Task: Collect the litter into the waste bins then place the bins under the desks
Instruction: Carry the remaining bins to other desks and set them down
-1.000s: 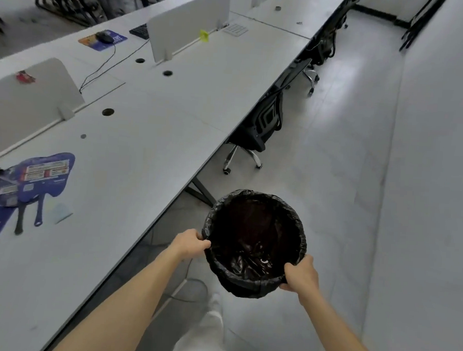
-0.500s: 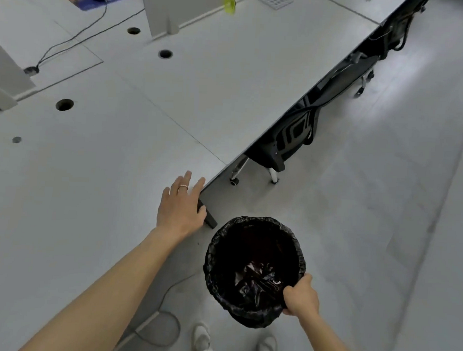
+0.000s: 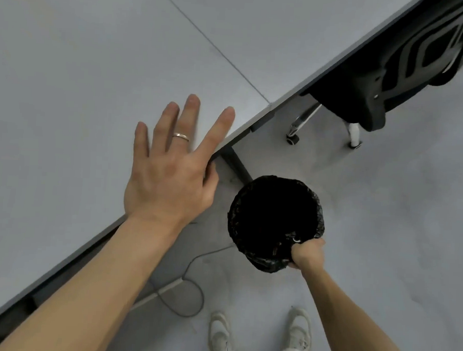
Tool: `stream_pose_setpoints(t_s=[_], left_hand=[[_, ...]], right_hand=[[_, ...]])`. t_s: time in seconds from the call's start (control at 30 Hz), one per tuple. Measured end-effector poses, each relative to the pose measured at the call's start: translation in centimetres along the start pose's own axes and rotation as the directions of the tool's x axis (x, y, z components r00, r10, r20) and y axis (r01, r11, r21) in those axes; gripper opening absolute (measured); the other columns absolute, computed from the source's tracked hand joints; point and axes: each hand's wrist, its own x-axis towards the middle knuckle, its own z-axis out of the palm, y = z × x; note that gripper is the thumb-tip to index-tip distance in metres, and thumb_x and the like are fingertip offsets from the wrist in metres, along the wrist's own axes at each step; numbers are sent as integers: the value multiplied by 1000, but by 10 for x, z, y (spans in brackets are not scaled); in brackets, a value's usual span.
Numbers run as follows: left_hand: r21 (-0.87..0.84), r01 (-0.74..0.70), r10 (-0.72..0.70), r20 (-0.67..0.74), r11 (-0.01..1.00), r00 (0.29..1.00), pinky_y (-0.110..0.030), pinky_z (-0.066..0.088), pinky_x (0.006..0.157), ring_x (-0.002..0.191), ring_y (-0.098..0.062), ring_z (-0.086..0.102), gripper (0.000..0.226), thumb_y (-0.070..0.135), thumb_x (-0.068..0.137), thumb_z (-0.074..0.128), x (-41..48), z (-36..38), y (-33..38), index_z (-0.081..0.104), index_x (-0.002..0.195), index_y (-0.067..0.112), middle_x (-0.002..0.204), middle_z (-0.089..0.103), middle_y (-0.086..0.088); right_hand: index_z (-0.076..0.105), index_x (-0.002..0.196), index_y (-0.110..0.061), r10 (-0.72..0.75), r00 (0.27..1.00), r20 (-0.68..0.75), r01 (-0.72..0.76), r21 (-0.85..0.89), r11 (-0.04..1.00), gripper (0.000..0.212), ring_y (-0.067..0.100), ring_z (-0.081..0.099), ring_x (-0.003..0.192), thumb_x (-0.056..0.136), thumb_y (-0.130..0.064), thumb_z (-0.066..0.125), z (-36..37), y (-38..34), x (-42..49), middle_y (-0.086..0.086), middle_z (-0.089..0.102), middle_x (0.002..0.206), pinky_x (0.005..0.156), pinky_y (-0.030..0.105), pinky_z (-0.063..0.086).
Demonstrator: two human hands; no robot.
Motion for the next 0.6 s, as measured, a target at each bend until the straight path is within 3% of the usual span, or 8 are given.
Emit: stream_pose_setpoints(t_s=[0.13,0.2,0.27,0.33,0.4,0.43,0.53,0.6], left_hand=[[-5,27,-27,-47,1000,999,-63,33,107,143,-36,34,69,31,92,45,-1,6,1,21,156,39,160,32,-12],[4,29,-28,-64,1000,998,-63,34,107,143,-36,35,70,31,91,47,-2,7,3,22,156,39,160,32,-11],[-9,23,-23,-69,1000,997,-63,34,107,143,-36,35,72,31,90,49,0,9,3,22,156,39,160,32,-10],[-23,19,-20,-54,1000,998,-63,34,107,143,-36,34,74,30,89,50,1,9,2,21,156,39,160,31,-10],[-22,32,-32,-37,999,999,-62,34,107,143,-36,34,75,29,88,50,-1,10,2,20,156,39,160,31,-11],[-18,38,-39,-31,999,999,-63,34,107,144,-36,33,77,28,87,50,-1,10,2,19,156,39,160,30,-11],[-91,59,-48,121,994,991,-63,26,113,148,-35,22,88,21,83,54,-4,-7,4,10,157,39,164,20,-11],[-151,157,-108,289,976,951,-61,12,119,152,-34,3,95,20,85,55,-6,-22,16,-3,157,37,167,0,-10]], right_hand=[[-11,158,-18,82,995,64,-92,183,979,75,45,65,103,103,-10,40,33,-5,39,19,33,155,52,37,61],[-9,158,-21,119,991,56,-130,254,958,80,43,67,96,99,-2,42,45,-4,50,21,34,154,68,41,63],[3,159,-20,154,987,48,-161,328,931,79,40,62,106,96,2,47,59,4,56,21,36,151,91,49,57],[15,155,-13,189,979,80,-205,335,920,70,36,58,102,96,-5,52,72,14,46,19,48,134,91,45,54],[21,151,-7,216,970,111,-237,240,942,66,27,49,70,95,-13,54,77,24,27,14,51,95,62,38,49],[21,151,-6,201,973,116,-219,167,961,68,25,42,64,92,-15,53,78,29,18,12,48,86,56,35,42],[31,147,-3,40,979,198,-16,-120,993,62,28,48,79,91,-19,51,51,18,-37,14,55,103,71,37,41],[46,140,-6,-100,949,297,198,-319,927,48,32,58,99,95,-23,52,28,1,-90,13,60,116,83,35,44]])
